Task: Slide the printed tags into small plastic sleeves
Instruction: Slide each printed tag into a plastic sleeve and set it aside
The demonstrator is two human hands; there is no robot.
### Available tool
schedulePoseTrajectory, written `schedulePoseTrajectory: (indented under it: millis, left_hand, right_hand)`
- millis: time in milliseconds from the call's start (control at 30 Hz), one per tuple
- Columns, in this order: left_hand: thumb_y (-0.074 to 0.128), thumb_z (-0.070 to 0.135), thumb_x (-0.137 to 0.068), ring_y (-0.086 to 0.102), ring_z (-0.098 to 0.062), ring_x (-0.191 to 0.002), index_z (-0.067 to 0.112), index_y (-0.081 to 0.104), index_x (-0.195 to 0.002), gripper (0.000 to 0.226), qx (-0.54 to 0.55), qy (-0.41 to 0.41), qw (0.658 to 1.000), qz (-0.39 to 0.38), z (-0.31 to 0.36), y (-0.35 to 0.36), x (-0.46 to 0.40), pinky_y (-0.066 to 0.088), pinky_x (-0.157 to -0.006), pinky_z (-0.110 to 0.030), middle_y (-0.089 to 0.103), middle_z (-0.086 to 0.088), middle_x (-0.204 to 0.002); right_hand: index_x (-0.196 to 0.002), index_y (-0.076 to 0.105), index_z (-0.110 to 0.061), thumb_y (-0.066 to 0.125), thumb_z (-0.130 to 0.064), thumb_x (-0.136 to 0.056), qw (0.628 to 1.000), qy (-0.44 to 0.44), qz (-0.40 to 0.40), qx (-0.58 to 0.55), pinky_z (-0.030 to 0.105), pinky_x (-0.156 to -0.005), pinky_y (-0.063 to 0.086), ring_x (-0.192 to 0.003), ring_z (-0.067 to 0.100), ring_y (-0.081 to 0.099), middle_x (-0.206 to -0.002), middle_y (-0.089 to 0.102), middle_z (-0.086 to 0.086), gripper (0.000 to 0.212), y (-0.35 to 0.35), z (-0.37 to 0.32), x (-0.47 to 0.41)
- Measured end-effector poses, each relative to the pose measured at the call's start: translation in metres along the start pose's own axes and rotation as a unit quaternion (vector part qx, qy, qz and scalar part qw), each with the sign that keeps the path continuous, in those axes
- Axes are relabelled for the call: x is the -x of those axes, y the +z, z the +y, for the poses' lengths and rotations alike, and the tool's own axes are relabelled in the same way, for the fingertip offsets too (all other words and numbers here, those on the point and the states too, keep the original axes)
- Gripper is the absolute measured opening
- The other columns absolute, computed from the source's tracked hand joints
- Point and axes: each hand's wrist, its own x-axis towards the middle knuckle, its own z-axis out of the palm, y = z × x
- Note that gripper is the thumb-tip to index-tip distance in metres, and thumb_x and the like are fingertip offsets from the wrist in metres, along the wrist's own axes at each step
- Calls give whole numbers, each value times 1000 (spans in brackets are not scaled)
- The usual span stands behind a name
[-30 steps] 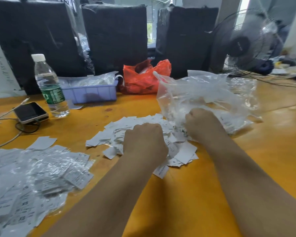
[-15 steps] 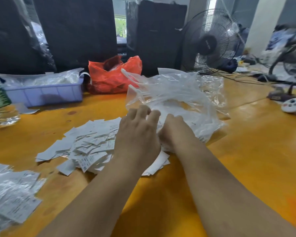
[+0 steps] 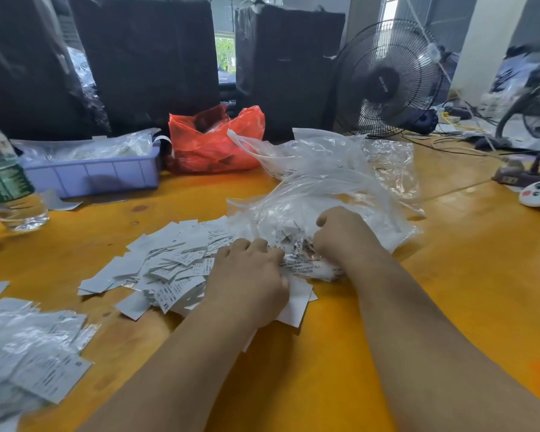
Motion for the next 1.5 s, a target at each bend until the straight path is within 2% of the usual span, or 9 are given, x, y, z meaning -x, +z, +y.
schedulePoseTrajectory:
  millis: [200, 367, 600, 867, 1000, 1100, 1167, 1367, 1500]
  left_hand:
    - [29, 32, -94, 34, -23, -124, 28, 48, -125, 37, 9, -8, 999, 31, 2, 5, 3, 26, -103, -42, 46, 3, -130]
    - [30, 33, -94, 31, -24, -128, 28, 47, -128, 39, 12, -11, 999, 35, 3, 8, 2, 23, -104, -42, 43, 2, -135]
    - [40, 30, -89, 38, -19, -122, 23, 61, -117, 36, 71, -9, 989, 129, 4, 0, 0, 26, -100, -37, 51, 4, -129]
    - [46, 25, -87, 41, -15, -117, 23, 62, -113, 31, 153, -17, 972, 176, 5, -5, 2, 29, -98, -33, 54, 7, -123]
    - [45, 26, -86, 42, -13, -115, 24, 62, -112, 31, 227, -46, 958, 169, 5, -10, 3, 34, -97, -33, 56, 8, -120]
    - [50, 21, -88, 42, -14, -114, 24, 62, -113, 27, 219, -54, 960, 166, 3, -10, 4, 34, -97, -33, 55, 8, -120]
    - [51, 20, -88, 42, -14, -114, 24, 62, -113, 28, 218, -54, 961, 161, 4, -10, 4, 35, -98, -34, 55, 8, -121]
    - [51, 18, -88, 43, -13, -112, 22, 63, -109, 24, 226, -51, 955, 187, 5, -11, 5, 36, -96, -33, 56, 8, -117]
    - [52, 17, -88, 41, -12, -111, 22, 63, -108, 23, 235, -49, 949, 203, 5, -11, 5, 34, -93, -30, 57, 7, -115]
  right_hand:
    - [-123, 55, -14, 61, -22, -85, 999, 9, -20, 34, 34, -88, 49, -114, 32, 54, -135, 47, 12, 40, 5, 3, -5]
    - [-82, 51, -11, 62, -15, -80, 1000, 11, 5, 23, 26, -58, 38, -81, 27, 50, -91, 53, 7, 12, 3, 2, -5]
    - [-82, 67, -8, 58, -7, -82, 982, -49, 174, -63, 29, -61, 46, -73, 27, 58, -81, 64, 8, 9, -8, -4, 2]
    - [-90, 72, -8, 57, -23, -96, 964, -112, 224, -86, 38, -83, 45, -106, 32, 49, -110, 56, 12, 22, -10, -10, 5]
    - [-71, 67, -4, 60, -20, -92, 966, -121, 192, -120, 29, -68, 48, -80, 30, 62, -77, 66, 9, 27, -13, -9, 6]
    - [-100, 68, -8, 60, -13, -84, 996, -51, 78, -9, 37, -84, 53, -100, 32, 58, -103, 65, 10, 18, -11, -6, 7]
    - [-104, 66, -5, 59, -6, -82, 1000, -21, 23, 3, 33, -79, 52, -91, 28, 57, -106, 64, 13, 24, -8, -4, 8]
    - [-85, 69, 4, 55, 4, -82, 977, -99, 160, -97, 41, -70, 57, -78, 33, 64, -85, 67, 20, 15, -13, -9, 8]
    - [-84, 70, -3, 58, 0, -85, 971, -132, 162, -117, 26, -61, 49, -74, 27, 64, -81, 67, 13, 13, -9, -8, 7]
